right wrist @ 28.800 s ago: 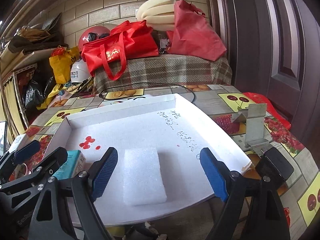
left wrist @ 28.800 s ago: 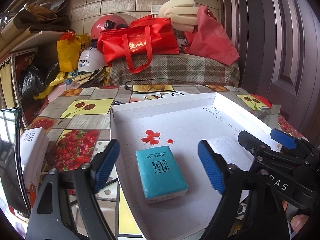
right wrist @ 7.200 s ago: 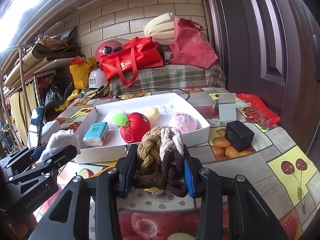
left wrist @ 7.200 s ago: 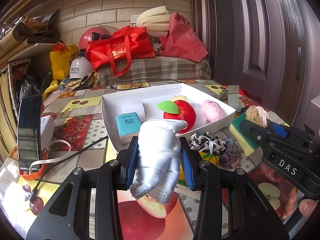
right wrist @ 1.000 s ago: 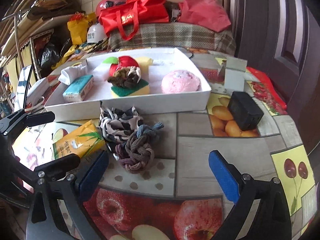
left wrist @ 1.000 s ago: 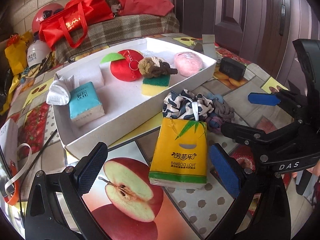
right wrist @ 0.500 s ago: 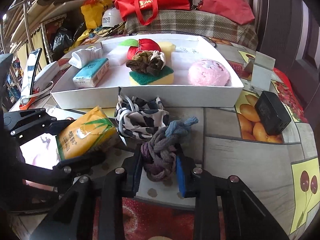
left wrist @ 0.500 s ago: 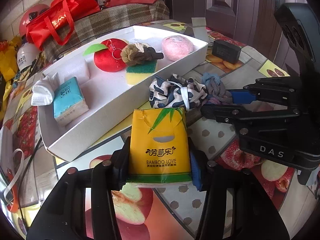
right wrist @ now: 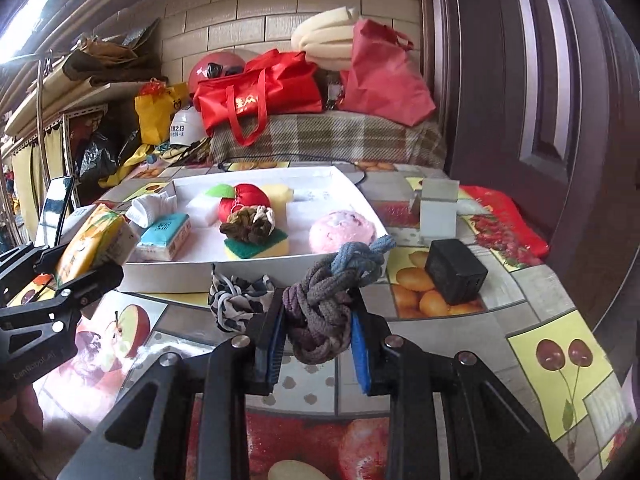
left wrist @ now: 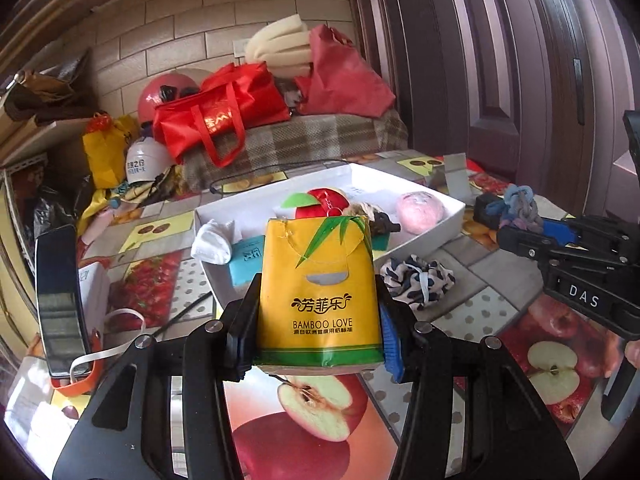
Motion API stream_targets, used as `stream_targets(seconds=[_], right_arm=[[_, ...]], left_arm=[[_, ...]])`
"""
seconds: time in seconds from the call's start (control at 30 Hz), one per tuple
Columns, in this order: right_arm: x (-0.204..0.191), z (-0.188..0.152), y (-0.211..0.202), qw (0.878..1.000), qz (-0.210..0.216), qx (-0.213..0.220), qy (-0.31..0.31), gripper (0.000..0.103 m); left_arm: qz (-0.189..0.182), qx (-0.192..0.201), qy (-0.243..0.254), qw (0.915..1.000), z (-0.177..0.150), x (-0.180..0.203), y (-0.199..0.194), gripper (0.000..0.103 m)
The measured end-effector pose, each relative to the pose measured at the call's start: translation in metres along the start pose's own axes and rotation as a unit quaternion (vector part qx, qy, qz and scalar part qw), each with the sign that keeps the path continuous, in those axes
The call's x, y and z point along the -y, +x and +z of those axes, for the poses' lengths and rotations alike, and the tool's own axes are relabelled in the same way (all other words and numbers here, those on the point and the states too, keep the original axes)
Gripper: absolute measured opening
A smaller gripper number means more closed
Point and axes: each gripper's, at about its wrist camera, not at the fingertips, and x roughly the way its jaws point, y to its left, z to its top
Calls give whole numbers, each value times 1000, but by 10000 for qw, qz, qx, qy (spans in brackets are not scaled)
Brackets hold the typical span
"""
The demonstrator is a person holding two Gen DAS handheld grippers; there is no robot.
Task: Organize soft objects
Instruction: 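Grasp the yellow tissue pack with the left tool while the right tool grasps the grey rope knot, then carry the tissue pack and rope knot into the white tray and open both tools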
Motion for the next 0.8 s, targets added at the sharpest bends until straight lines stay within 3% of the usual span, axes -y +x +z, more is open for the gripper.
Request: stream_targets(seconds=[0.37,0.63,0.8], right_arm=[[-1,-5,-21,9991,-124,409,53,29],[-8,-10,-33,9985,-158,529,55,29],[-7,-9,-29,9987,-202,451,111,29]], left_arm=[[224,224,-284,9991,-4,-11,-15,50],[286,317,-192,9989,-7,-4,-24,50],[369,260,-387,9982,-8,-10,-23,50]])
